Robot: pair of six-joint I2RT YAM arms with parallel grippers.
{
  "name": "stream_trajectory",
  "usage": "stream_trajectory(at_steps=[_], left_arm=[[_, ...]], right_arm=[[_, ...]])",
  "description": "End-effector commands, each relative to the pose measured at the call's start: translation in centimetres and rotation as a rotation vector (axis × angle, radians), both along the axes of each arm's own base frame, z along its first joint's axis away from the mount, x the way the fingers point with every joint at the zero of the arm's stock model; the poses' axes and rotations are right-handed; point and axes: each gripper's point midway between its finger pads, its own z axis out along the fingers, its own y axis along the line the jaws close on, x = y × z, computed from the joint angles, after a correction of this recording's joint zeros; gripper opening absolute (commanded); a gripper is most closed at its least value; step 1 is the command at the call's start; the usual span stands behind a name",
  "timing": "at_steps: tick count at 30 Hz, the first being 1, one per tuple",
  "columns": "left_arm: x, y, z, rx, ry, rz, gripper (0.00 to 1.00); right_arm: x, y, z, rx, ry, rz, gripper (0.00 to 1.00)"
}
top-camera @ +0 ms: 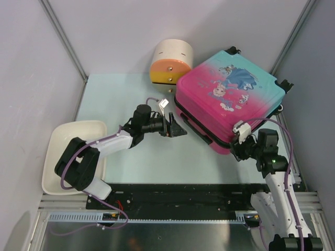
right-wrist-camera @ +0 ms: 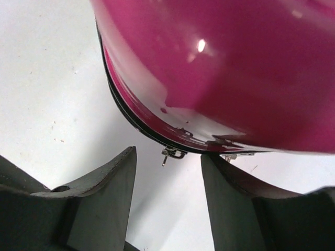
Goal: Open, take out, and arrange the luggage
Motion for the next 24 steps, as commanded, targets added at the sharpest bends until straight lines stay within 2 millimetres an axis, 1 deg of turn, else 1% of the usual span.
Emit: stream_trajectory(at_steps=[1, 5, 8, 10, 14, 16, 17, 18, 19, 20, 22, 23, 24], left_arm=[[0.8, -0.3, 0.9, -0.023, -0.031, 0.013, 0.87], [0.8, -0.4, 0.9, -0.023, -0.030, 0.013, 0.86], [0.9, -0.4, 0.9, -0.025, -0.028, 0.014, 0.87], [0.9, -0.4, 0.8, -0.023, -0.023, 0.018, 0.86], [0.9, -0.5, 0.7, -0.025, -0.017, 0.019, 0.86], [1.0, -0.5, 0.7, -0.025, -0.015, 0.021, 0.86], [0.9, -0.5, 0.7, -0.025, -0.013, 0.020, 0.86], [1.0, -0.6, 0.5, -0.024, -0.009, 0.019, 0.86], [1.0, -0.6, 0.5, -0.024, -0.009, 0.019, 0.86], [0.9, -0.6, 0.7, -0.026, -0.013, 0.017, 0.86], [0.8, -0.4, 1.0, -0.029, -0.023, 0.016, 0.86], [0.9, -0.3, 1.0, -0.026, -0.033, 0.023, 0.87], [0.9, -0.1, 1.0, -0.024, -0.035, 0.030, 0.87]], right_arm=[[1.3, 3.8, 3.6, 0.100, -0.155, 0.135, 0.57], [0.0, 5.6, 4.2, 0.155, -0.156, 0.219, 0.57], [-0.7, 6.4, 4.3, 0.172, -0.150, 0.263, 0.56], [-1.0, 6.9, 4.3, 0.189, -0.138, 0.275, 0.52], [-2.9, 8.5, 4.0, 0.214, -0.106, 0.398, 0.52], [-3.3, 9.4, 3.8, 0.212, -0.102, 0.436, 0.50], [-3.0, 9.5, 3.3, 0.193, -0.100, 0.422, 0.50], [-2.5, 9.9, 3.6, 0.191, -0.124, 0.426, 0.50], [-2.7, 10.8, 3.6, 0.194, -0.125, 0.454, 0.49], [-2.2, 10.9, 3.4, 0.190, -0.119, 0.418, 0.49], [-1.6, 12.1, 3.2, 0.188, -0.129, 0.423, 0.50], [-1.6, 12.8, 2.9, 0.175, -0.127, 0.418, 0.50], [-1.0, 13.5, 3.3, 0.176, -0.151, 0.420, 0.50]])
